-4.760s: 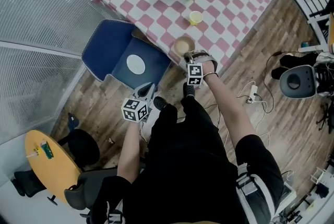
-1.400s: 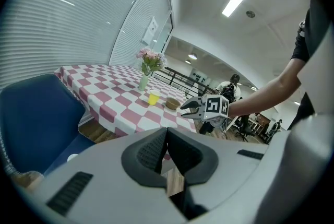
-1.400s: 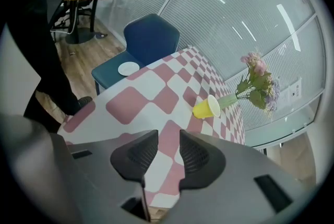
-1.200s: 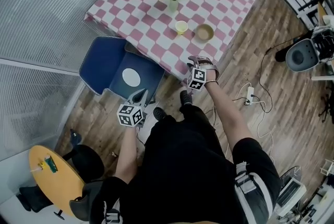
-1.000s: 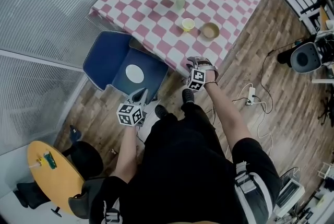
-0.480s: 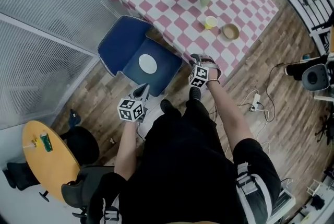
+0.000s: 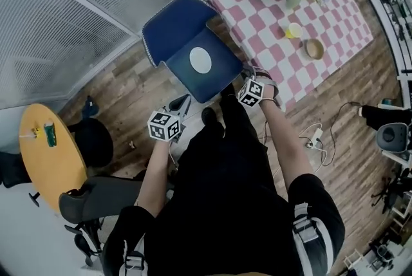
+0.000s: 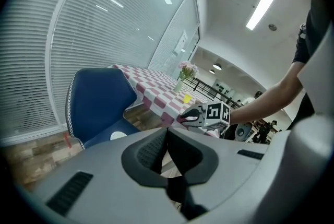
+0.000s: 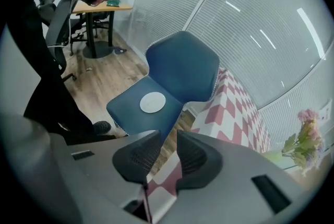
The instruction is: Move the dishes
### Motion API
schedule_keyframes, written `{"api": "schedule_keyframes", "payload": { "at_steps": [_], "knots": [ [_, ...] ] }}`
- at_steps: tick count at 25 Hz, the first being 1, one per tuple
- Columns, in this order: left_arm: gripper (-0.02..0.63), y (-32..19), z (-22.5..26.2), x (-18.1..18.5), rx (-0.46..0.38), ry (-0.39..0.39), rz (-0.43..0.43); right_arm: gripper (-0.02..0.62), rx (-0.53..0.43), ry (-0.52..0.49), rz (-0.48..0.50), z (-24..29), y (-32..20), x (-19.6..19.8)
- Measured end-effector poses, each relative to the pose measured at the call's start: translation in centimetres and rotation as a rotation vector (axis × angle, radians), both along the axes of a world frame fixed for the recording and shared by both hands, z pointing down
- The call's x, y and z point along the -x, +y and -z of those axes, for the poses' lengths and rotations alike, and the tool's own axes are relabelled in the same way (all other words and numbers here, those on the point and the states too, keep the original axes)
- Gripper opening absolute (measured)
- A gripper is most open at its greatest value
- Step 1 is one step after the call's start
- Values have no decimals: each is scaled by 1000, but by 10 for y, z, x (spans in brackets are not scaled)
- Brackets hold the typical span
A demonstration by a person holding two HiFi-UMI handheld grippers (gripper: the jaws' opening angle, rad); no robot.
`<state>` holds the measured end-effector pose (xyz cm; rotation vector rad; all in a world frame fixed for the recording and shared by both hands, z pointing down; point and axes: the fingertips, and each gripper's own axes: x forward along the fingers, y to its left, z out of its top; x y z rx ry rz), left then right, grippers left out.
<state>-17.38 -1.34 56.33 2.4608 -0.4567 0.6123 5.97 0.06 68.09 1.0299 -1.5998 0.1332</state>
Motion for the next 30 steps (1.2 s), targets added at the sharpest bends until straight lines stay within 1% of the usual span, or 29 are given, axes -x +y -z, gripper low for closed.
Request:
{"api": "schedule_keyframes", "payload": {
  "at_steps": [4,7,13,17,20,25,27,30],
  "knots": [
    [21,-12,-12,13,16,-24,57,112,29,-30,50,-22,-20,17],
    [21,-22,-19,14,34,-36,96,110,55,-58,74,-37,-37,23],
    [21,-48,-36,2,59,-52,137,110,111,-141,50,-70,-72,27],
    [21,-58,-49,-11,83,-54,169,103,164,-188,60,-100,-81,28],
    [21,-67,-63,-20,99,-60,182,103,193,-211,48,-124,-91,22],
    [21,-70,-89,-25,130,-88,199,94,214,-242,82,-156,-100,27],
    [21,-70,-101,-28,139,-96,208,92,222,-282,83,-171,-101,30],
    [21,-74,-119,-33,150,-103,227,78,229,-385,55,-194,-106,35]
  ]
}}
